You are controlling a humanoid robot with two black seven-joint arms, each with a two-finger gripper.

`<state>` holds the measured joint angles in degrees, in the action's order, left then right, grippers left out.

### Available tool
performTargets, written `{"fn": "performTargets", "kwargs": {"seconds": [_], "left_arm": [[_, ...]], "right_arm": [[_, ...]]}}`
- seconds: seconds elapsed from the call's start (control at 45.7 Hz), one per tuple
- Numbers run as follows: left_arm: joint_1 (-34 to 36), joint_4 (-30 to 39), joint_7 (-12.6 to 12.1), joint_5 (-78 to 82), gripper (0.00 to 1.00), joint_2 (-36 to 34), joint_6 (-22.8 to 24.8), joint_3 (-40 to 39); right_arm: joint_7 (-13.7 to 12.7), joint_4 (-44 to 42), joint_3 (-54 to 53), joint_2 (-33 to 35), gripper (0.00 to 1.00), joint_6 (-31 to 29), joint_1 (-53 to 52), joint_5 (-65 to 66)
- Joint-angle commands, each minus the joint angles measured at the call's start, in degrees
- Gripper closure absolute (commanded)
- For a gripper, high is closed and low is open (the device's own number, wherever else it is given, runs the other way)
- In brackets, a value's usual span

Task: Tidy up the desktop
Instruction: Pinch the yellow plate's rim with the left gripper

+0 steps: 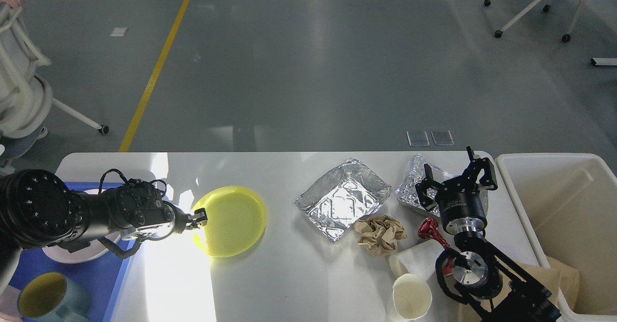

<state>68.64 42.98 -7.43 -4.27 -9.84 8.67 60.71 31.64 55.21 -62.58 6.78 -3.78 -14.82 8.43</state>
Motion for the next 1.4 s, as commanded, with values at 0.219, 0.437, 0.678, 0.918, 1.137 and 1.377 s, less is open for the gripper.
{"fn": "performTargets", "kwargs": {"seconds": [0.219, 0.437, 0.678, 0.918, 1.137, 1.377], "left_arm": [[0.0, 0.0, -0.21, 0.23, 0.66, 0.17, 0.29, -1.47], [-0.09, 0.0, -0.13, 0.23, 0.68, 0.17, 0.38, -1.47], [-0.17, 0.0, -0.13, 0.32, 0.76, 0.17, 0.65, -1.47], [-0.17, 0.35, 0.05, 0.14, 1.0, -0.09, 1.96, -1.47], [-0.17, 0.27, 0.14, -0.3, 1.0, -0.36, 4.69, -2.88], [0.44, 0.62, 0.14, -0.39, 1.0, -0.54, 4.87, -3.05]], "right_arm": [[0.0, -0.01, 0.0, -0.01, 0.0, 0.0, -0.03, 0.01], [0.0, -0.01, 0.0, -0.01, 0.0, 0.0, -0.03, 0.01], [0.0, -0.01, 0.0, -0.01, 0.0, 0.0, -0.03, 0.01], [0.0, -0.01, 0.0, -0.01, 0.0, 0.0, -0.03, 0.01], [0.0, -0.01, 0.0, -0.01, 0.0, 0.0, 0.06, 0.01], [0.0, -0.01, 0.0, -0.01, 0.0, 0.0, 0.06, 0.01]]}}
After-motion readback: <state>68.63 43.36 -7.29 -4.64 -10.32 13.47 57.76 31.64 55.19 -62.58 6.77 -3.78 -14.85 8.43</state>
